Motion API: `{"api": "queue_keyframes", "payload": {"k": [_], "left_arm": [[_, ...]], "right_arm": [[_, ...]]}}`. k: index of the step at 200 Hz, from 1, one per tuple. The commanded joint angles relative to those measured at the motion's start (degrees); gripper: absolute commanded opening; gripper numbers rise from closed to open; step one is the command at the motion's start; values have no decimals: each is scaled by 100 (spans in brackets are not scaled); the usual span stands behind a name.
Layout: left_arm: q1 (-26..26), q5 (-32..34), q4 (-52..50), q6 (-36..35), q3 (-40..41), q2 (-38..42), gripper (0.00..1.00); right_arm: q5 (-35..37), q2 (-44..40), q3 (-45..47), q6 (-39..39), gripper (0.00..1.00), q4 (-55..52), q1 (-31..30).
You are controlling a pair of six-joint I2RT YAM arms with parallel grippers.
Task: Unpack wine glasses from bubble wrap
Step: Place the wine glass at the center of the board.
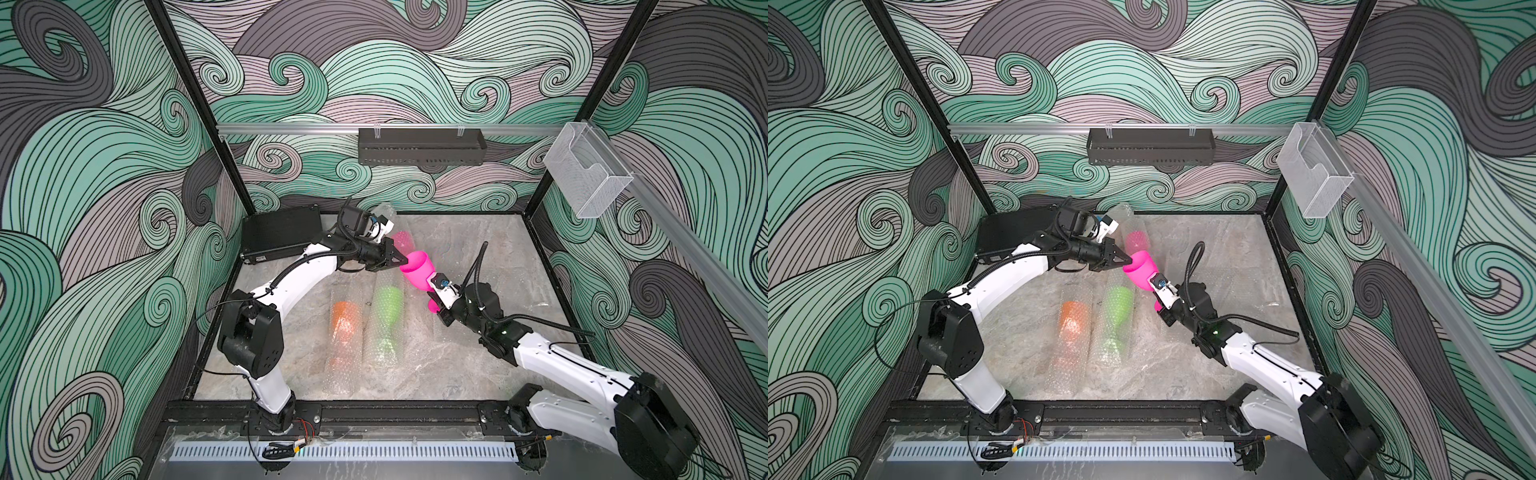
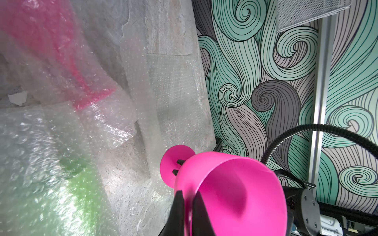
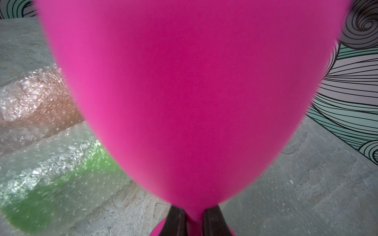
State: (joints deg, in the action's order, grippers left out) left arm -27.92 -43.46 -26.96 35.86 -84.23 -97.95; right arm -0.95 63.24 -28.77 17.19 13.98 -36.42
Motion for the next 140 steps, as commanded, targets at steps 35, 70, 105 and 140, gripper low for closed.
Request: {"api": "queue_keyframes", "payload": {"k": [35,70,105,140], "left_arm": [[-73,-14,-292,-227,-14,4,0],[-66,116,-484,-404,-152,9,0],[24,205,-596,-516,-204,72,0],[305,274,-680,-621,-192,285,0]], "right_arm": [[156,13,-205,134,14,-178,-172],[243,-47,-235,78,44,-275,-245],[294,-278,-223,-14,52,-353,-270],[169,-826,-172,-144,60,-298,-267]]}}
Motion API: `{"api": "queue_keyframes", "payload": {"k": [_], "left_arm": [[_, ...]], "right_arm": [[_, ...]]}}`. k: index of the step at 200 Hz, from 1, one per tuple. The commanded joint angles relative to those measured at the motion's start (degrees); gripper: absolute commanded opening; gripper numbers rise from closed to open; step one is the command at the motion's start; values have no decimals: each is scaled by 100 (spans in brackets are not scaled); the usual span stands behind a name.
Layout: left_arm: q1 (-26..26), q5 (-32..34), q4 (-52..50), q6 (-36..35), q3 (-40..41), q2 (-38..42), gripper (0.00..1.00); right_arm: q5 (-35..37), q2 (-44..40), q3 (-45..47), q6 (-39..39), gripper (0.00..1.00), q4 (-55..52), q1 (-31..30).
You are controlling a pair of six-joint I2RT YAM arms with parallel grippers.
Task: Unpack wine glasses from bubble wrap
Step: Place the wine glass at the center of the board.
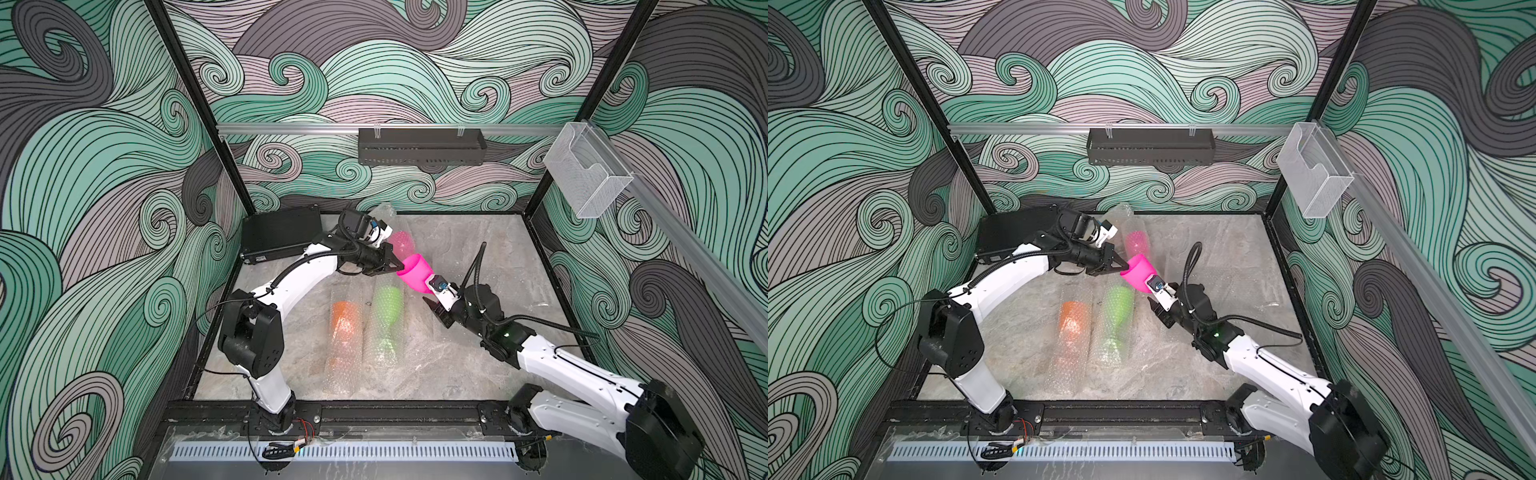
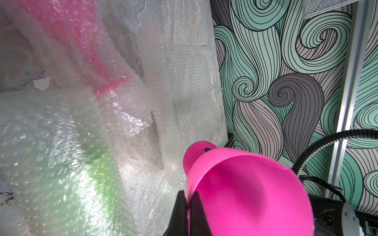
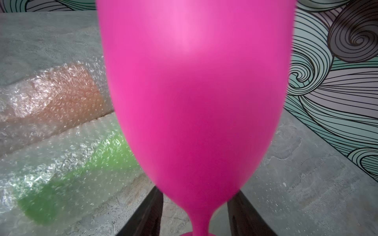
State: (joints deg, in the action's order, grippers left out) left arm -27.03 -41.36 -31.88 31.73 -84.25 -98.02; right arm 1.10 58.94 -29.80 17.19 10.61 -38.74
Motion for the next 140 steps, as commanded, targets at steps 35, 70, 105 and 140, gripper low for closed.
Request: {"api": "queue_keyframes", "payload": {"k": [35,70,105,140], "left_arm": [[469,325,-493,-445,-210,554,0],[949,1104,-1046,-699,-245,961,0],[1377,3015,-1510,-923,-144,1619,0],[1915,4099,-2319,-1182,-348,1913,0]], "right_arm": [[-56,-792,-109,-267,63,-63,-28],[-22,-1070,-158,-425,63,-143,-32],[147,-1163,-219,-589,66,-309,-28],[686,-1079,-203,-763,66,-247,-26]]}}
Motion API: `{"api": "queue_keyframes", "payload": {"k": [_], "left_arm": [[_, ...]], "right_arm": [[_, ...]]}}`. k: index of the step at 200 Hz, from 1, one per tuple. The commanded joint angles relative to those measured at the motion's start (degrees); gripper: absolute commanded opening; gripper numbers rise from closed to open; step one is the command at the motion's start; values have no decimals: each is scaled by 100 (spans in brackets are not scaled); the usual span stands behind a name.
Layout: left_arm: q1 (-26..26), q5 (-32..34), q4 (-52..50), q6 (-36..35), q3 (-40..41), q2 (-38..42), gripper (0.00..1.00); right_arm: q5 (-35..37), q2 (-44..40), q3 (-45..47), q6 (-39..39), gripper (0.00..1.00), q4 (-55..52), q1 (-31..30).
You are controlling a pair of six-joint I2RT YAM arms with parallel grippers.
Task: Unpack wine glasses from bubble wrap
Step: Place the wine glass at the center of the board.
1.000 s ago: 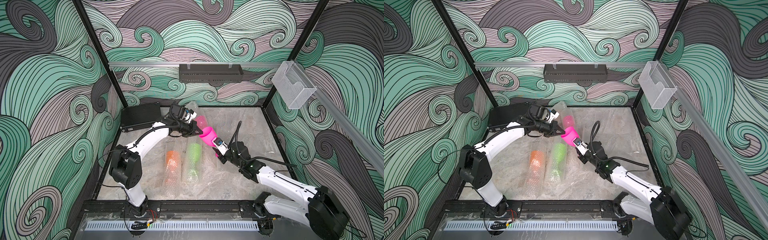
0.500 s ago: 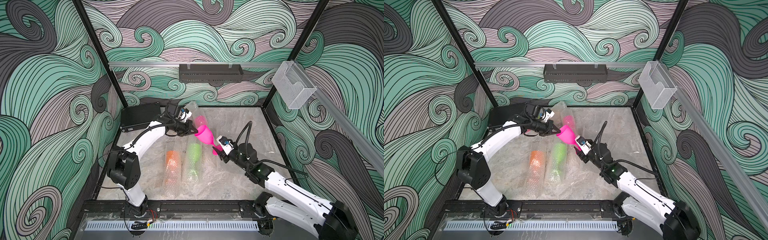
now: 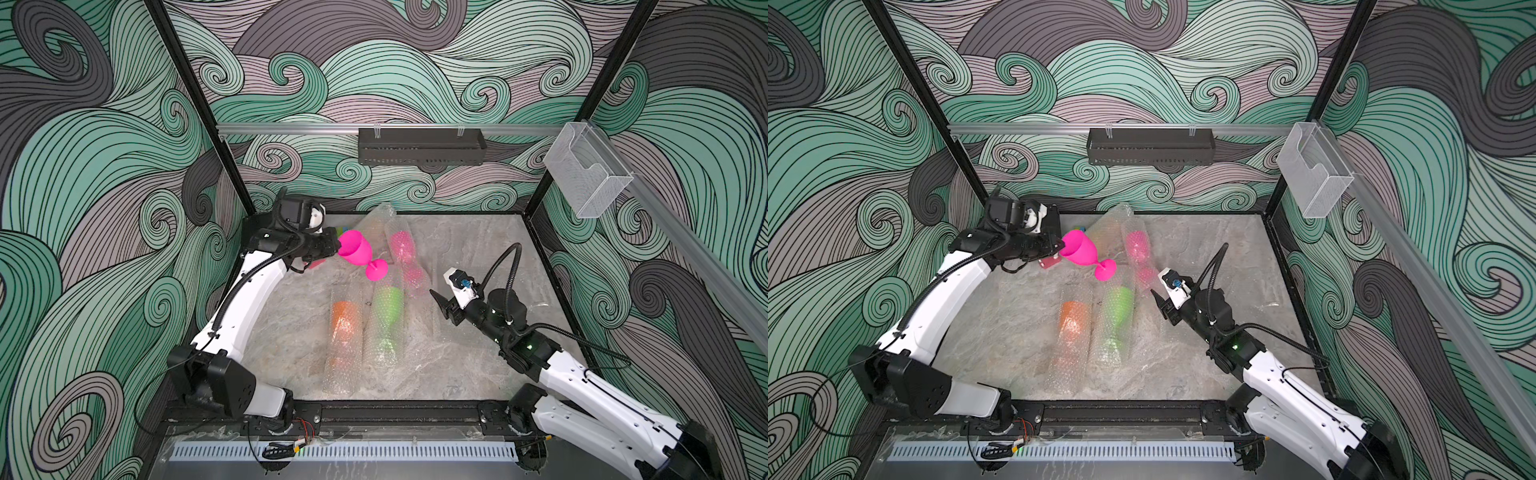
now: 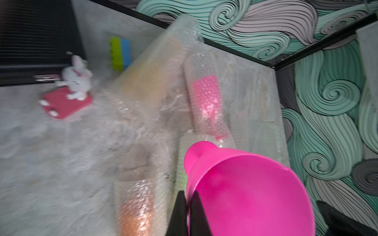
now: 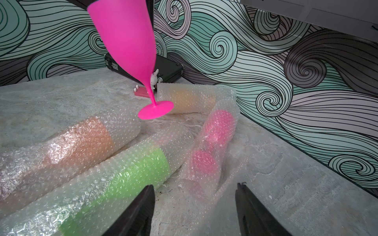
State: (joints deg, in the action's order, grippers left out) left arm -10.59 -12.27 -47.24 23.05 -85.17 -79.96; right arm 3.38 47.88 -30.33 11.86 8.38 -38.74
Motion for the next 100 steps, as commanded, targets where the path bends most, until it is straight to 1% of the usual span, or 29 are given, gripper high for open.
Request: {"api": "queue_keyframes", "payload": {"k": [1,31,54,75,78,100], "left_arm": [[279,1213,-802,-321,-260,106,0],[677,2070,-1232,-504,-302,18,0],[1160,2205,-1316,-536,-278,-84,0],[1377,2482,-1259,-580,-246,-116,0],[1410,2490,-1245,-583,-251,-262,0],[1591,2595,-1198,-607,-286,-556,0]], "right_arm": [[465,28,-150,-229,66,-22,-23],[787,81,-163,-439,66,-53,-19],[974,90,-135,-458,66,-6,-19],[994,110,-134,-465,67,2,-2],[990,108,-141,-473,67,0,3],[1000,96,-117,-517,67,5,16]]}}
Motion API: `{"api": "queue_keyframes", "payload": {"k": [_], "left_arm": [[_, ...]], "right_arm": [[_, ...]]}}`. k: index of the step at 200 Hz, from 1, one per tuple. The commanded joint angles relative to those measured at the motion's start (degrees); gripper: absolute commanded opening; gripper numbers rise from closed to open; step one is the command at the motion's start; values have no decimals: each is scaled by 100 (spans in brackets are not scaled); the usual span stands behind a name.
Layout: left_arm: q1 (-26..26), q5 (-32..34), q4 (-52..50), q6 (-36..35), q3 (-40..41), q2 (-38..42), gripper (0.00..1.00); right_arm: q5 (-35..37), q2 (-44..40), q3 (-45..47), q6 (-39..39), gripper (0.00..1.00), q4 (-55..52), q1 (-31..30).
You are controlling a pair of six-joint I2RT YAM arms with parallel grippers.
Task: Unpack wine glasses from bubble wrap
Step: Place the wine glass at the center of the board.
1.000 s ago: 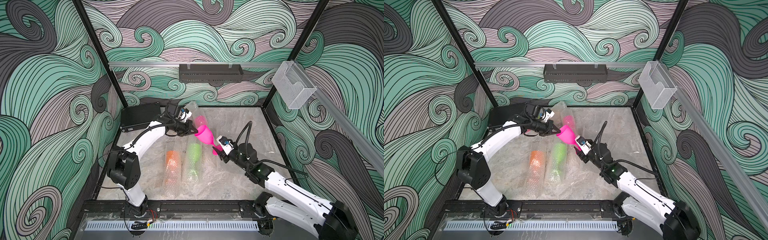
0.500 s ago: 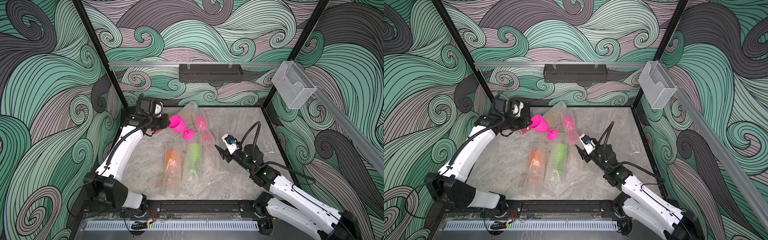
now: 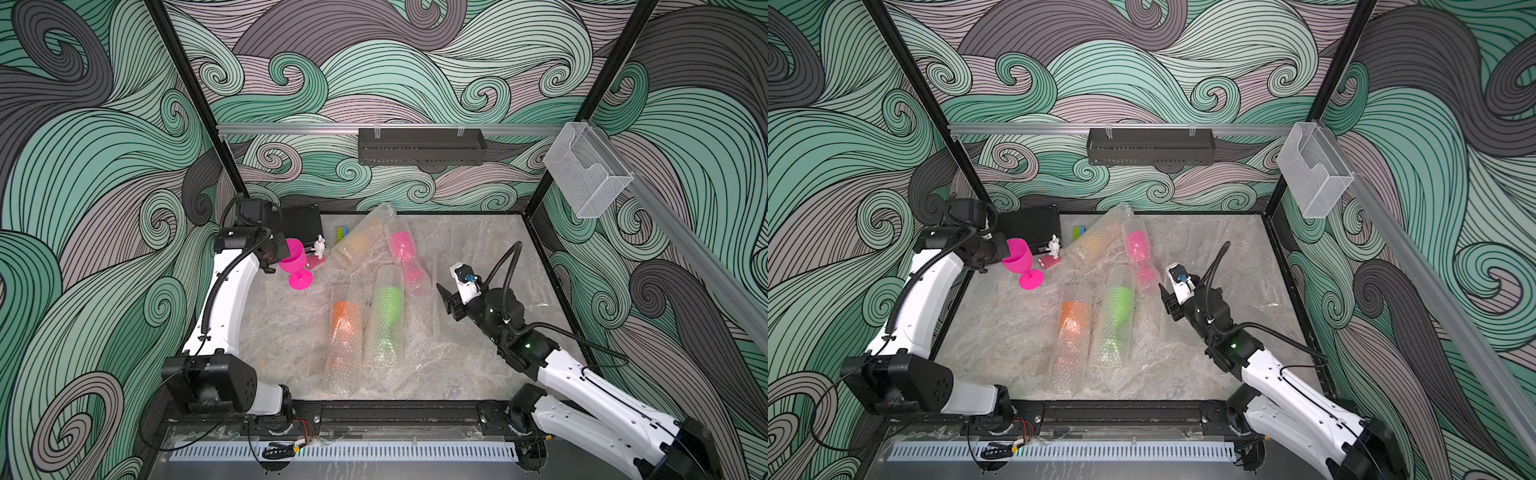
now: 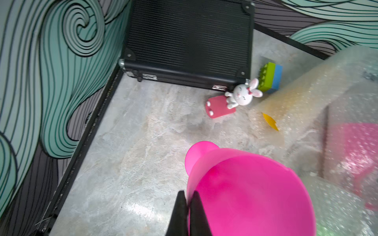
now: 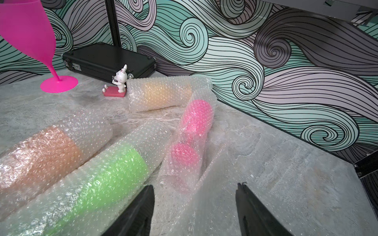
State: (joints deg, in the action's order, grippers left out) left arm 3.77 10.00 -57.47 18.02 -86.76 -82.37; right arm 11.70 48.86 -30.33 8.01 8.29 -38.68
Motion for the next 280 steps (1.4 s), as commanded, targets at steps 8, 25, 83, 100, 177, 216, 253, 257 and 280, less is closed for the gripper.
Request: {"api": "queue_keyframes", "payload": {"k": [8,25,83,100,177,216,253,257,280], "left_arm": [[237,298,-169,-69,-148,-435,0],[378,79,-70,40,-153,-647,0],[622,67,300,44,-148,-1022,0],[728,42,348,9,-146,-1035,0],[1075,-275,347,45,-130,-1349,0],[1126,-437,231,81,-240,-1514,0],[1126,-446,210,66,-219,-1503,7],[1126,-453,210,61,-220,-1495,8],[1124,-592,226,38,-252,-1467,14]], "right_arm": [[227,-15,-103,-149,67,19,16],[380,-56,-18,-194,67,117,27],[522,-233,136,-256,67,115,84],[560,-246,159,-256,67,147,84],[510,-168,149,-265,67,155,107],[577,-176,150,-274,67,144,118],[595,-199,160,-274,67,138,138],[599,-195,160,-274,67,146,132],[586,-163,159,-291,67,146,133]]}}
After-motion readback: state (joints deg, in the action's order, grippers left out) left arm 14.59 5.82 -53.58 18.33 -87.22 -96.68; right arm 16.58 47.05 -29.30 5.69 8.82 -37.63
